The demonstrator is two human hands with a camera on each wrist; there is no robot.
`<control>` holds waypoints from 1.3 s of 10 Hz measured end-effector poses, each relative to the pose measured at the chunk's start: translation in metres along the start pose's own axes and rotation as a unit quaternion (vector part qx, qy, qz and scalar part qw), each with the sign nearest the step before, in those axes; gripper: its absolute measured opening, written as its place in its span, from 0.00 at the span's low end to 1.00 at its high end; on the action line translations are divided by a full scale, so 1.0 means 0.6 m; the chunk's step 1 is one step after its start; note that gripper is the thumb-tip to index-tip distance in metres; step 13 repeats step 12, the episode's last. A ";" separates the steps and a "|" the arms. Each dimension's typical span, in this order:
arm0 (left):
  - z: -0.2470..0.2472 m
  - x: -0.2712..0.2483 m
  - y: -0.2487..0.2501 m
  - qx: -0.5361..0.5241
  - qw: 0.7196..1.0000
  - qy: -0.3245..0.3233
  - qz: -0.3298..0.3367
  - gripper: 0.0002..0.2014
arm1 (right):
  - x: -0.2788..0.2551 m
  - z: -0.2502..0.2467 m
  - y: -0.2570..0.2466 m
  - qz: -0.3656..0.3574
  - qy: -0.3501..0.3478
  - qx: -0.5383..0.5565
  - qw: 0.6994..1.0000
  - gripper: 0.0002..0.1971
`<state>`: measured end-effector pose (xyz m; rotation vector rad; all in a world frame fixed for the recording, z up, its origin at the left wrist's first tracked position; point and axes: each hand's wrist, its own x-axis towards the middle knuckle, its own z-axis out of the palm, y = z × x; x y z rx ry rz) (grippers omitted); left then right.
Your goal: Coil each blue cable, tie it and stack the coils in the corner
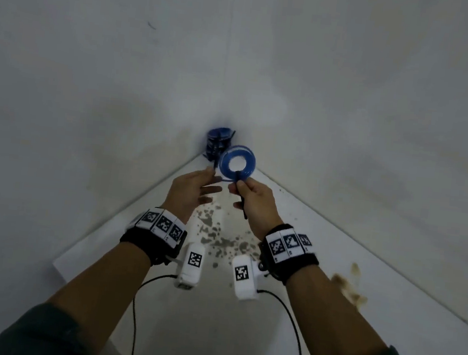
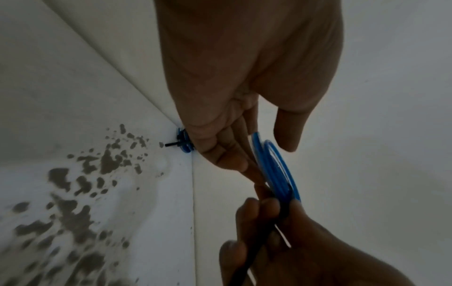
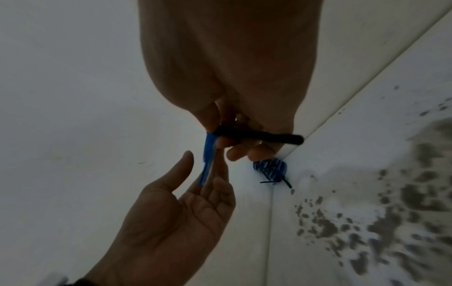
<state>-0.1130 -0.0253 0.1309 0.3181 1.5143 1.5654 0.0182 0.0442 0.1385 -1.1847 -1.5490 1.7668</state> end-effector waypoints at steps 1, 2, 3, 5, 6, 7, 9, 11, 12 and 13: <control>-0.031 0.063 0.008 0.066 0.996 0.057 -0.015 0.11 | 0.086 0.046 -0.031 0.010 0.009 0.021 1.000 0.13; -0.052 0.106 0.001 0.120 0.989 0.027 -0.086 0.08 | 0.174 0.090 -0.051 0.020 0.030 0.033 0.999 0.13; -0.075 0.139 -0.024 0.256 0.962 -0.032 -0.091 0.08 | 0.262 0.118 -0.052 0.044 0.067 0.036 0.996 0.13; -0.088 0.189 -0.074 0.496 0.854 -0.157 -0.021 0.10 | 0.387 0.134 -0.029 0.101 0.044 -0.054 0.992 0.18; -0.089 0.223 -0.107 0.562 0.811 -0.163 -0.012 0.19 | 0.424 0.130 -0.007 0.146 0.062 -0.056 0.986 0.14; -0.095 0.236 -0.136 0.604 0.778 -0.173 -0.016 0.24 | 0.449 0.128 0.002 0.165 0.072 -0.059 0.982 0.13; -0.106 0.243 -0.156 0.592 0.788 -0.168 0.012 0.22 | 0.514 0.132 0.068 0.165 0.117 -0.117 0.972 0.32; -0.097 0.235 -0.154 0.609 0.772 -0.179 0.008 0.22 | 0.421 0.123 0.014 0.139 0.107 -0.203 0.963 0.32; -0.078 0.215 -0.152 0.617 0.763 -0.193 -0.021 0.22 | 0.371 0.081 0.025 0.099 0.076 -0.294 0.948 0.31; -0.078 0.215 -0.152 0.617 0.763 -0.193 -0.021 0.22 | 0.371 0.081 0.025 0.099 0.076 -0.294 0.948 0.31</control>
